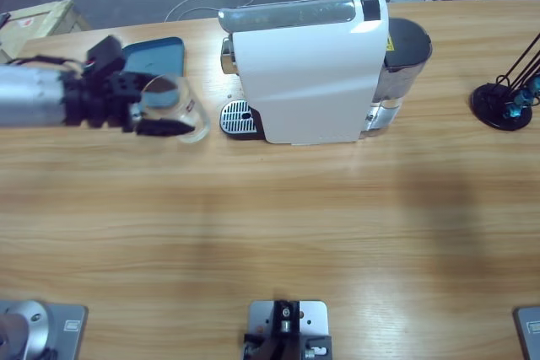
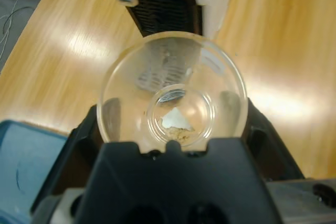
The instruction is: Pour coffee
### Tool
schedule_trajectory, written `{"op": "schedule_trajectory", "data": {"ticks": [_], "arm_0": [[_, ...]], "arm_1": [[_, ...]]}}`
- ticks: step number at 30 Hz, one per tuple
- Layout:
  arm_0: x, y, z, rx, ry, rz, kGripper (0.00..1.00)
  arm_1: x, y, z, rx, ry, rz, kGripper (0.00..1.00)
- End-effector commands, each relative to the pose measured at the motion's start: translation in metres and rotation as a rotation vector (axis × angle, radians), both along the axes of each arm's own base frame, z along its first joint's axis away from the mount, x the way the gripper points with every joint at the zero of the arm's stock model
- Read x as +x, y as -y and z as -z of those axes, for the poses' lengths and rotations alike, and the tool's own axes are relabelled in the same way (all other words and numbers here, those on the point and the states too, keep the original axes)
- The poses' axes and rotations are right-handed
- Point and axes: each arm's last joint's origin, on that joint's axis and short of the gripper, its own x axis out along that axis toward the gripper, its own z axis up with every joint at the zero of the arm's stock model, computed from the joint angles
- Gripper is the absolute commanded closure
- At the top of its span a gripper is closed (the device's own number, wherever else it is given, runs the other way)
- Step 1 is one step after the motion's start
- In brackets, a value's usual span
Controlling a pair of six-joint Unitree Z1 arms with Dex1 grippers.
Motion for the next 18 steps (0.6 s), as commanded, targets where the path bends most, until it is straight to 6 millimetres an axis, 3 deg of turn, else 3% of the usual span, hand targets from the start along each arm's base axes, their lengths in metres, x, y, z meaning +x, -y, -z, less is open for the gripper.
{"op": "schedule_trajectory", "data": {"ticks": [1, 8, 18], "arm_0": [[0.06, 0.031, 0.044, 0.04, -0.061, 0.075, 1.0], [0.069, 0.047, 0.062, 0.062, -0.099, 0.097, 1.0], [0.075, 0.074, 0.066, 0.076, -0.082, 0.126, 1.0]], "arm_1": [[-0.005, 0.009, -0.005, -0.031, 0.002, -0.015, 0.0], [-0.001, 0.001, -0.001, -0.051, -0.008, -0.015, 0.0], [0.001, -0.003, 0.0, -0.06, -0.015, -0.017, 0.0]]}}
